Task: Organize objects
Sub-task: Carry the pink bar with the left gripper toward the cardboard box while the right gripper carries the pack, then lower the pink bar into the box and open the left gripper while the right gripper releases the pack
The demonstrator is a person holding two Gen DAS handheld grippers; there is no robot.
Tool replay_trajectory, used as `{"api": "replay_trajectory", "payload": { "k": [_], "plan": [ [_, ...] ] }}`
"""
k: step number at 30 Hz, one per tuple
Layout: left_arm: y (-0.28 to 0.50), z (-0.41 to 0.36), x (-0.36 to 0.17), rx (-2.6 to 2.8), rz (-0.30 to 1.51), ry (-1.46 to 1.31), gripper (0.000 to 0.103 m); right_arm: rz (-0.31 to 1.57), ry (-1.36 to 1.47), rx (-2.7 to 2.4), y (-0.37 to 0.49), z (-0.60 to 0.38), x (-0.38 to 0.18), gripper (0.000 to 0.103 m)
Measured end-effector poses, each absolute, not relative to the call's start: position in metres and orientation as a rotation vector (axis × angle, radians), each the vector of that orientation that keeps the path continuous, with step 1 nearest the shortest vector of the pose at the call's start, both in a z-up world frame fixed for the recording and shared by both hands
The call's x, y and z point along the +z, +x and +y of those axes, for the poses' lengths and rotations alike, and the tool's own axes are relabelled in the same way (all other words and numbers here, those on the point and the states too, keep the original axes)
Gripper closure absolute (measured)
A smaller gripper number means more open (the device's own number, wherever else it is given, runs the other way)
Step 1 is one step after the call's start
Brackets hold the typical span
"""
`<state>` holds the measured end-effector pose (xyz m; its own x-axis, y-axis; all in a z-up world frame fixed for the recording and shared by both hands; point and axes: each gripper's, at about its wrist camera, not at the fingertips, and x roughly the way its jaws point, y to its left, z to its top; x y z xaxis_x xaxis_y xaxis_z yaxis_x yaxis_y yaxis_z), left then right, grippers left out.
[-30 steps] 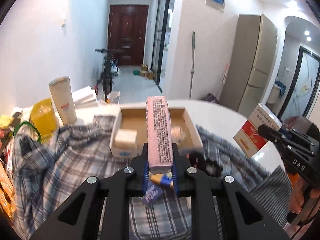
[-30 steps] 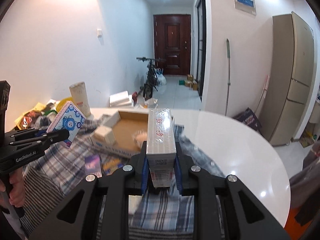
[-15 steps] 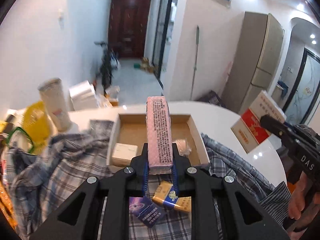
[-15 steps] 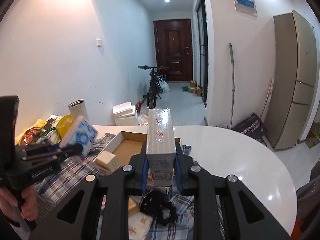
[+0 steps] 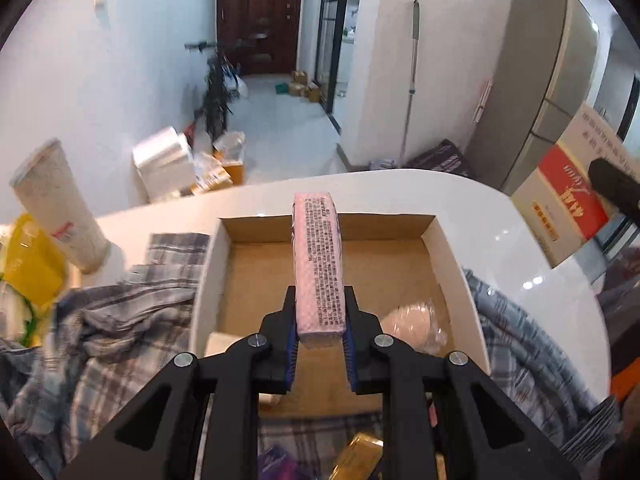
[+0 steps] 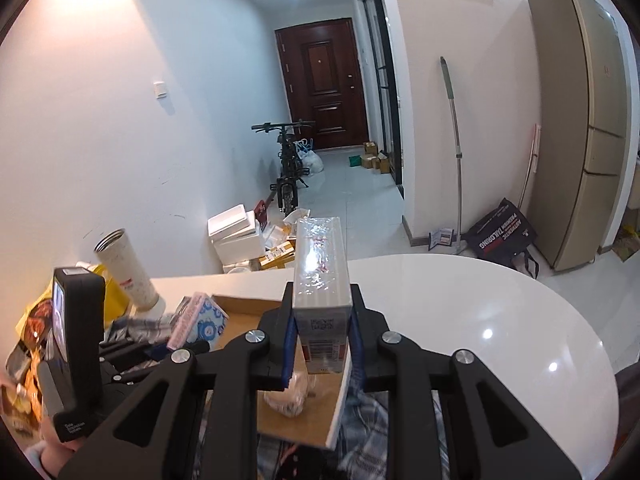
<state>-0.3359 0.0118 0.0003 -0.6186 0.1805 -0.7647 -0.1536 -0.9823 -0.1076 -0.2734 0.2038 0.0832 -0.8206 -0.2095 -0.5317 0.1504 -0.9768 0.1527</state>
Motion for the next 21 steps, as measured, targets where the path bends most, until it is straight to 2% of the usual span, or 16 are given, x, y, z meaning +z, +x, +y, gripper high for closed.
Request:
{"api": "replay_trajectory", "payload": {
  "k": [3, 8, 13, 21],
  "plan": [
    [-0.348, 0.012, -0.005, 2.709, 0.059, -1.256, 0.083, -0.173, 0.857, -2.804, -0.29, 0.202, 0.072, 0.082],
    [-0.37, -0.006, -0.025, 2.658, -0.027, -1.349, 0.083, -0.015, 0.867, -2.805, -0.304, 0.18, 0.056, 0.082],
    [-0.373, -0.011, -0.045, 2.621, -0.06, -1.396, 0.083, -0.089, 0.934, -2.782, -0.32, 0.184, 0.039, 0.082],
    [-0.37, 0.002, -0.055, 2.603, -0.001, -1.406, 0.083, -0.071, 1.005, -2.777, -0.33, 0.185, 0.017, 0.082]
  ]
}}
